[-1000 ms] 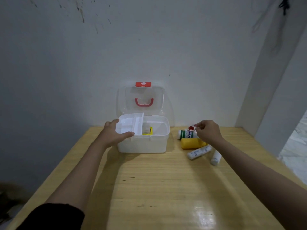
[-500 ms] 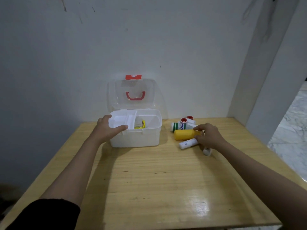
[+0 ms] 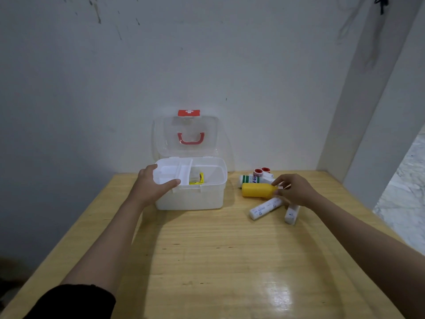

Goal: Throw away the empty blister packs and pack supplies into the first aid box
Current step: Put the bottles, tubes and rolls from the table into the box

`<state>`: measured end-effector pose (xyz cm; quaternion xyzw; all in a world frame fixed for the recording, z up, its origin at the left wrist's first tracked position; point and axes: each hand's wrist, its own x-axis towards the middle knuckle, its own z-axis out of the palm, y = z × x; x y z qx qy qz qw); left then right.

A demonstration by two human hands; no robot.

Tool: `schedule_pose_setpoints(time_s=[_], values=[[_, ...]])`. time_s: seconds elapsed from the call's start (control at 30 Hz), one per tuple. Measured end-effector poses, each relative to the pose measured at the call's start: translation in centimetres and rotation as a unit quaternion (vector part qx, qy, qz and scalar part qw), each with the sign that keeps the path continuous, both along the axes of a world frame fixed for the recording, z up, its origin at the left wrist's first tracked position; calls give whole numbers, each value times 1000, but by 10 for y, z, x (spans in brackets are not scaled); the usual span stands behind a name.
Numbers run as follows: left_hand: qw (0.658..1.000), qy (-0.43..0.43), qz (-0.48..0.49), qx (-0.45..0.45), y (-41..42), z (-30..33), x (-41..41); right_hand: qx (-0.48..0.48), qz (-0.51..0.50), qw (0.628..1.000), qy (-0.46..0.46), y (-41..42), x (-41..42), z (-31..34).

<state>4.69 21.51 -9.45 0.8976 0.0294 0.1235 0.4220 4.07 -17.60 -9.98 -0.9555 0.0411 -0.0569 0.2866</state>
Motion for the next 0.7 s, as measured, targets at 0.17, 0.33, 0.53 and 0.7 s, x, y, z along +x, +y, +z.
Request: schedule_pose_setpoints(time_s=[0.17, 0.33, 0.53, 0.7], values=[[1000, -9, 5, -10, -1, -1, -1, 93, 28, 992, -76, 6, -4, 19], [1000, -9, 6, -15, -1, -2, -2, 128, 54, 980, -140, 20, -9, 47], [1000, -13, 6, -22, -1, -2, -3, 205, 102, 955, -188, 57, -13, 90], [1000, -10, 6, -25, 0, -3, -2, 154, 150, 964, -158, 106, 0, 94]])
